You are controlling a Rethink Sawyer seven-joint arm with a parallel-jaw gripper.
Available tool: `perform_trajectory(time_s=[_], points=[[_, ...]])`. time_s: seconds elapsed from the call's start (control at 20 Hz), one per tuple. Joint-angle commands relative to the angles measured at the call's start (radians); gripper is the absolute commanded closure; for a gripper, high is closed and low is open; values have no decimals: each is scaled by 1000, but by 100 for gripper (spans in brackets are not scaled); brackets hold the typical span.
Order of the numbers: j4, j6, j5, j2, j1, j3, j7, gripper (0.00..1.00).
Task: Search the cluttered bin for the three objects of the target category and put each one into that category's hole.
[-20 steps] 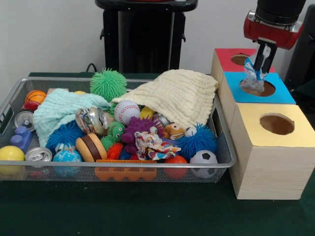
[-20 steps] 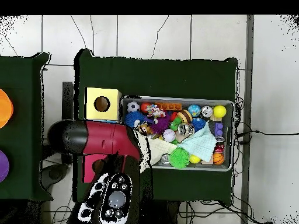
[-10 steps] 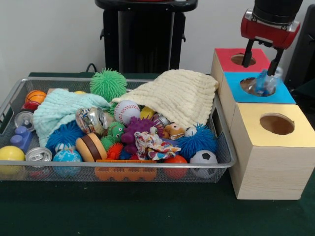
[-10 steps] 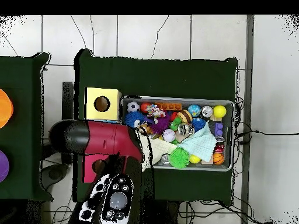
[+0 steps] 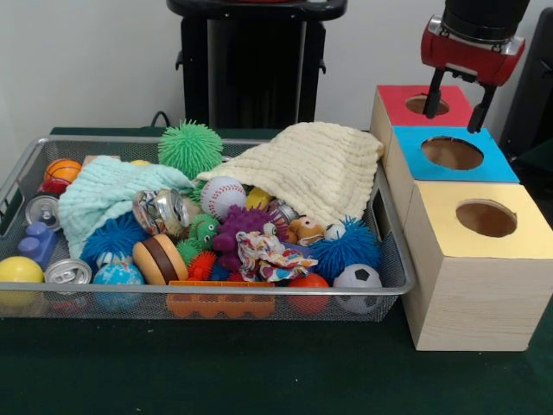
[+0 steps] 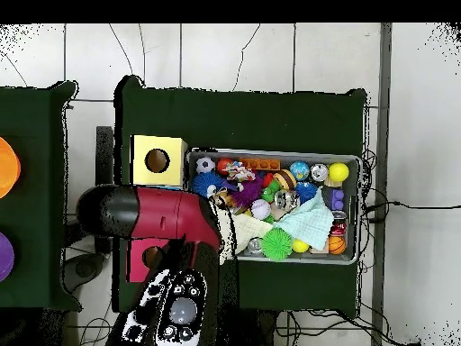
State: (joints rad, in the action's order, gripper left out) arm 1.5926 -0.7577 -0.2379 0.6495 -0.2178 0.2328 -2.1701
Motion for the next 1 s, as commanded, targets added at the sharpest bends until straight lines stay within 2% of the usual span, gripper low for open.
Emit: perform_trajectory(time_s=[0.05, 0.25, 0.4, 0.55, 0.75, 1.0], points=[[18, 50, -35, -24, 20, -24, -215, 0], [52, 66, -14, 10, 57, -29, -147, 0], [127, 78, 15, 80, 117, -37, -40, 0], [211, 118, 18, 139, 171, -64, 27, 0], [328, 193, 28, 209, 280, -127, 133, 0], [468, 287, 66, 272, 475, -241, 273, 0]])
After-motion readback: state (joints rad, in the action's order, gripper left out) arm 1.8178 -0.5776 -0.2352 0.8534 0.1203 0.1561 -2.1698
